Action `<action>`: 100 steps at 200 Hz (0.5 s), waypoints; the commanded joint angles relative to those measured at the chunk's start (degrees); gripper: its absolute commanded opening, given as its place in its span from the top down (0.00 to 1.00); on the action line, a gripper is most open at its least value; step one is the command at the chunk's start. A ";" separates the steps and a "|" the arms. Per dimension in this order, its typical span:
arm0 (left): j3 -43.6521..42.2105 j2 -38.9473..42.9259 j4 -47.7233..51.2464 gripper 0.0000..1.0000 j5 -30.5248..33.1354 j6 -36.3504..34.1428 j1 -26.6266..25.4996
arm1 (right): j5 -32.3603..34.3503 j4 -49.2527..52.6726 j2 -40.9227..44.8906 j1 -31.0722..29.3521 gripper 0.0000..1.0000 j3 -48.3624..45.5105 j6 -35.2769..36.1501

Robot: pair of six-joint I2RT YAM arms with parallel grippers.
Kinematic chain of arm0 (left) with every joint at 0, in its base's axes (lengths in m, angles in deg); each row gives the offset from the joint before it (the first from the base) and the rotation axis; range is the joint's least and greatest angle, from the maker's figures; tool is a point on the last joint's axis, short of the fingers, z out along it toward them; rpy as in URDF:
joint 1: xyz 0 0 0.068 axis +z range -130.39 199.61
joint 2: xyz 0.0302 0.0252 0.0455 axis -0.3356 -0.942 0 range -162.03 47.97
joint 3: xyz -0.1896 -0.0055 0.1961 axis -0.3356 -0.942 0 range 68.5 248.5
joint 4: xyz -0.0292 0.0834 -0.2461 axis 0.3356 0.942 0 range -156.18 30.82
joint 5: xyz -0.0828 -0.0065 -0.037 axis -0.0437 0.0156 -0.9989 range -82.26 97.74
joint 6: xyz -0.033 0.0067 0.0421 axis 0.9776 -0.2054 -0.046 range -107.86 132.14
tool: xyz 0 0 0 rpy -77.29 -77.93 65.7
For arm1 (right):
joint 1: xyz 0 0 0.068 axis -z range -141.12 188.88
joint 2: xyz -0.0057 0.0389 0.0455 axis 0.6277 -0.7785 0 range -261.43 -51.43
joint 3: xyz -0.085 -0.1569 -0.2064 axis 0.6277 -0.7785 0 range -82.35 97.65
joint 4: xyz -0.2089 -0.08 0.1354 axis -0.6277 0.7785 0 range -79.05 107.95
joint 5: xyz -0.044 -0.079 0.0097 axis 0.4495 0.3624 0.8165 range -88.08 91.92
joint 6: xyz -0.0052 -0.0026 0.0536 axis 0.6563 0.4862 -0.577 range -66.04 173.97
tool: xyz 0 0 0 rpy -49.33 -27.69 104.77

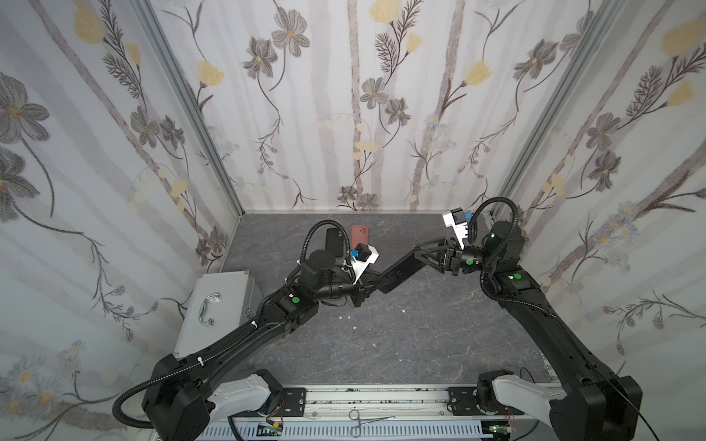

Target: Take the phone out of the phone case

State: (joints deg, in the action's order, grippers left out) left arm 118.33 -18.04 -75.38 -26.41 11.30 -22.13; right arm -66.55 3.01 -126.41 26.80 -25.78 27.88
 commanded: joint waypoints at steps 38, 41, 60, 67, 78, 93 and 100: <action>-0.92 1.33 -5.46 1.00 -1.52 0.78 0.07 | -1.09 -1.88 -0.65 -0.06 0.55 -0.06 -1.20; -1.07 1.33 -5.48 1.00 -1.44 0.69 0.06 | -1.19 -2.24 -0.69 -0.05 0.55 -0.06 -1.51; -1.27 1.21 -5.57 1.00 -0.91 0.30 0.09 | -1.93 -4.39 -1.04 -0.22 0.57 -0.06 -4.00; -1.23 1.16 -5.57 1.00 -0.63 0.00 0.03 | -2.43 -5.44 -1.21 -0.39 0.57 -0.15 -4.91; -1.13 1.22 -5.52 1.00 -0.16 -0.40 0.08 | -2.80 -6.37 -1.31 -0.85 0.57 -0.33 -5.87; -0.88 1.33 -5.57 1.00 0.54 -0.95 0.08 | -3.01 -6.19 -1.61 -1.60 0.59 -0.33 -6.37; -0.74 1.42 -5.57 1.00 0.87 -1.23 0.06 | -3.02 -5.79 -1.79 -1.78 0.61 -0.33 -6.34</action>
State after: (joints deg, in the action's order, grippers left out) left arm 117.01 -17.19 -76.27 -26.78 11.78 -22.17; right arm -67.34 -0.20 -127.57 25.78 -26.02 23.86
